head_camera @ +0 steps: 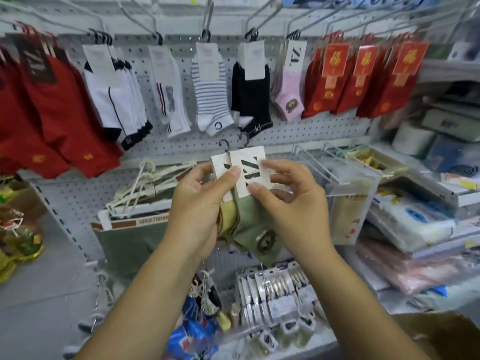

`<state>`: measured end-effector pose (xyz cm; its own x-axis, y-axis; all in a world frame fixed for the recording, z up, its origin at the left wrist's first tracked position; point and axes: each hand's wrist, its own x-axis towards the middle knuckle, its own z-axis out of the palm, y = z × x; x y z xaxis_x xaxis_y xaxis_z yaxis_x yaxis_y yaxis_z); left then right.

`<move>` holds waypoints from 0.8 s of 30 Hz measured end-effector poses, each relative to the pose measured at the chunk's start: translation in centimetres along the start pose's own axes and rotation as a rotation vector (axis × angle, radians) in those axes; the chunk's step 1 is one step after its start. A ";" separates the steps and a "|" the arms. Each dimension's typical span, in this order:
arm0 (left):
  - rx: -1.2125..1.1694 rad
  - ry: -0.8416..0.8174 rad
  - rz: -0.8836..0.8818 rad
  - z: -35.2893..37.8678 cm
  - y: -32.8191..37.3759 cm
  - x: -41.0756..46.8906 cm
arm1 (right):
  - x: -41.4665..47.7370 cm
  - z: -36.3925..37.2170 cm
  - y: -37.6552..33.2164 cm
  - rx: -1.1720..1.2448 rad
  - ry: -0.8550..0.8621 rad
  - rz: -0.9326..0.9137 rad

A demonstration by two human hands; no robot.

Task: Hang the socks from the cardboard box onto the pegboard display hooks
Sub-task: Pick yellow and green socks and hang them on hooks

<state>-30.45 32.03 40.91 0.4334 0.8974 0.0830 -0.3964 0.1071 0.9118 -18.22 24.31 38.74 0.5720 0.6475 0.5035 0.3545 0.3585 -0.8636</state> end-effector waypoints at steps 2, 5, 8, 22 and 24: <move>-0.022 -0.029 0.015 1.2 0.4 1.4 | 2.0 -0.8 0.0 0.071 -0.018 0.080; 0.005 -0.057 0.043 3.4 0.7 3.9 | 5.4 -2.4 0.6 0.100 -0.029 0.114; 0.049 -0.019 0.102 5.8 0.5 6.7 | 9.3 -4.3 1.7 0.158 0.030 0.113; 0.254 0.196 0.375 15.6 -0.7 18.5 | 29.9 -10.3 4.7 0.095 0.068 0.029; 0.256 0.208 0.379 16.0 -0.9 19.5 | 31.7 -10.1 4.9 0.070 0.035 -0.003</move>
<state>-8.64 42.60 48.16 0.1168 0.9219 0.3695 -0.2721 -0.3281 0.9046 9.14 39.82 50.74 0.5971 0.6231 0.5052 0.3038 0.4073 -0.8613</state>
